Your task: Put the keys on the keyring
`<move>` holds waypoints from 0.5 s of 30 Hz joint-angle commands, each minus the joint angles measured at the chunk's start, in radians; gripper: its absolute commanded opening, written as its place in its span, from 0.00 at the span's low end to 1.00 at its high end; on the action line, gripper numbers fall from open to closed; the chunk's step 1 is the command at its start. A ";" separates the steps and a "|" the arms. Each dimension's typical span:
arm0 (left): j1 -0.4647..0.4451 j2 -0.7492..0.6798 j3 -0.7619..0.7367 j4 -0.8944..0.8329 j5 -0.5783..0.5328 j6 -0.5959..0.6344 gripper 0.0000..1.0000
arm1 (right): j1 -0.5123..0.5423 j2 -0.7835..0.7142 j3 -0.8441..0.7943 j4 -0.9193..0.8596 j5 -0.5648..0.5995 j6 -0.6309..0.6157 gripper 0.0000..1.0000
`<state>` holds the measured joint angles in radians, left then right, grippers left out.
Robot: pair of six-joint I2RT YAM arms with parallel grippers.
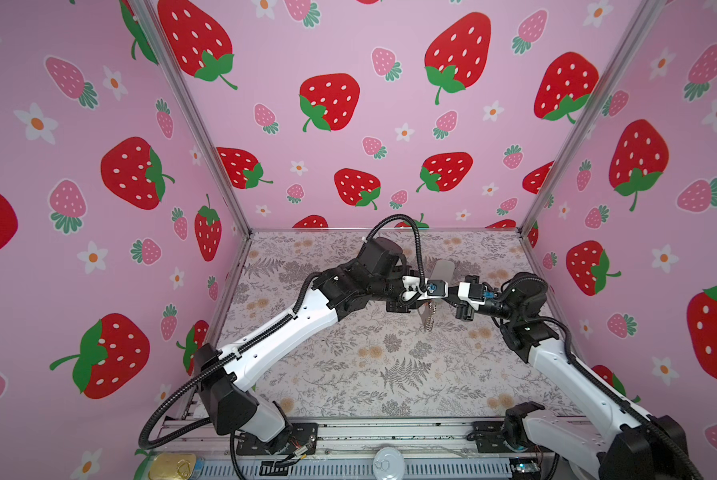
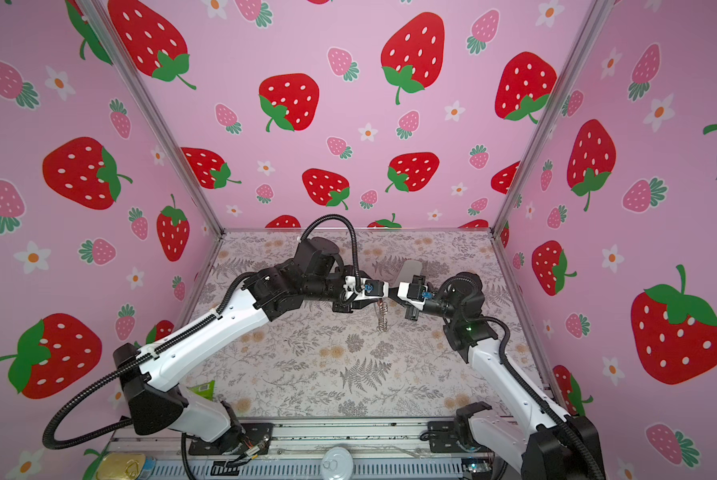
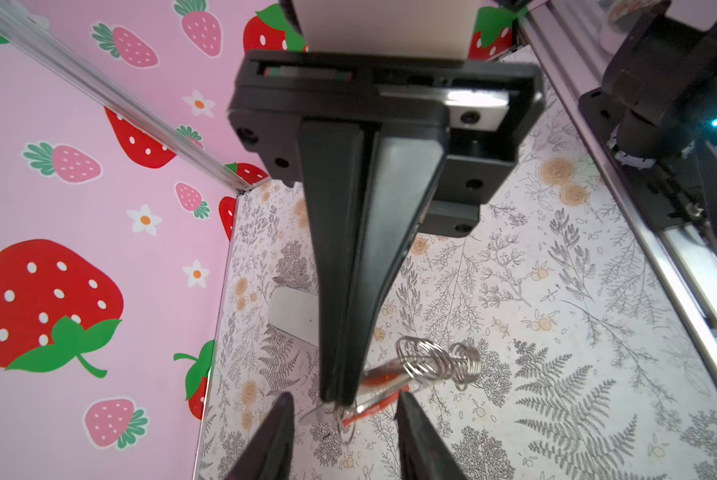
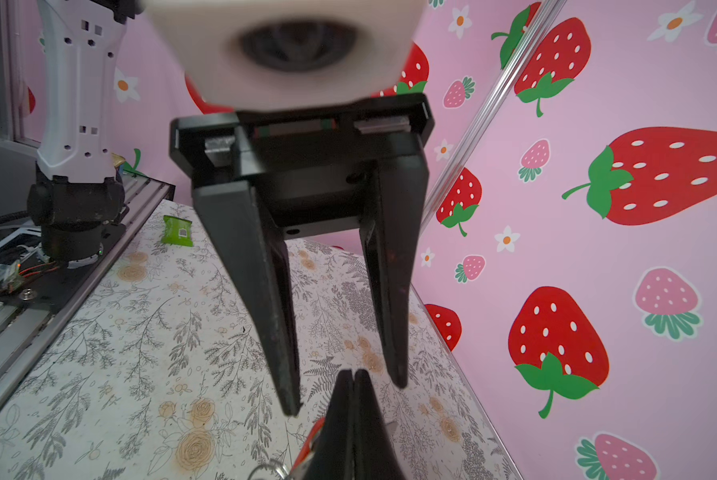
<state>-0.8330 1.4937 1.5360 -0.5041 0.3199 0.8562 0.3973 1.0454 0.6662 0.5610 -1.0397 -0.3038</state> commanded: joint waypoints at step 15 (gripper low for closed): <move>0.079 -0.032 -0.068 0.142 0.168 -0.218 0.33 | 0.002 -0.013 -0.019 0.178 0.009 0.071 0.00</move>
<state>-0.7609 1.4475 1.4349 -0.3698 0.4145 0.6739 0.3973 1.0451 0.6418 0.6960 -1.0283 -0.2321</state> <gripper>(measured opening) 0.331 0.044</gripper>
